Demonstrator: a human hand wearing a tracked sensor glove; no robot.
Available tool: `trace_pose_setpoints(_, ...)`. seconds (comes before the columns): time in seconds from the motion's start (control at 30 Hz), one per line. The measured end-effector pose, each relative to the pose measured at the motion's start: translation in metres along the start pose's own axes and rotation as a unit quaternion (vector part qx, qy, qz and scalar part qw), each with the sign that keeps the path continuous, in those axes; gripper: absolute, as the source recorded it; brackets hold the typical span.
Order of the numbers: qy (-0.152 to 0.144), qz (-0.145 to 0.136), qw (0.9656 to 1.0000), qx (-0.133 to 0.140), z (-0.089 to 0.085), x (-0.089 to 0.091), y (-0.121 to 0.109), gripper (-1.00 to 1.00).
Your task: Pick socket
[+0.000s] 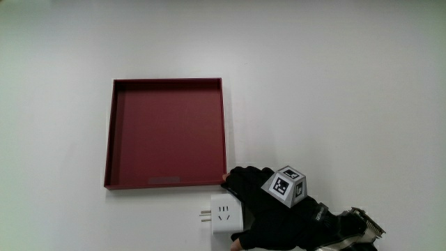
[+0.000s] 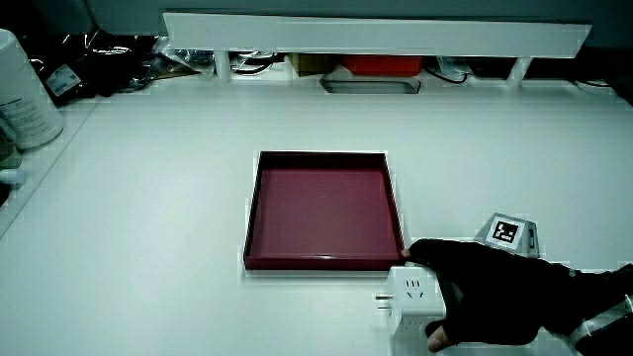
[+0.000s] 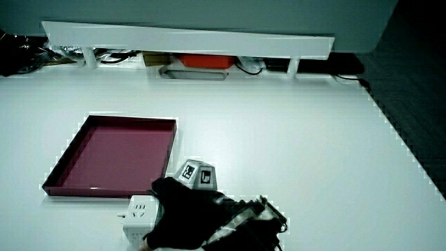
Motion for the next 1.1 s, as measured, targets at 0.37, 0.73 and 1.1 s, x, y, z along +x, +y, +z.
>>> trace_pose_setpoints(0.37,0.015,0.026,0.9980,0.055,0.002,-0.002,-0.003,0.75)
trace_pose_setpoints(0.73,0.030,0.061,0.9944,0.082,0.017,-0.017,-0.011,1.00)
trace_pose_setpoints(1.1,0.017,0.093,0.9875,0.126,0.062,-0.042,-0.014,1.00)
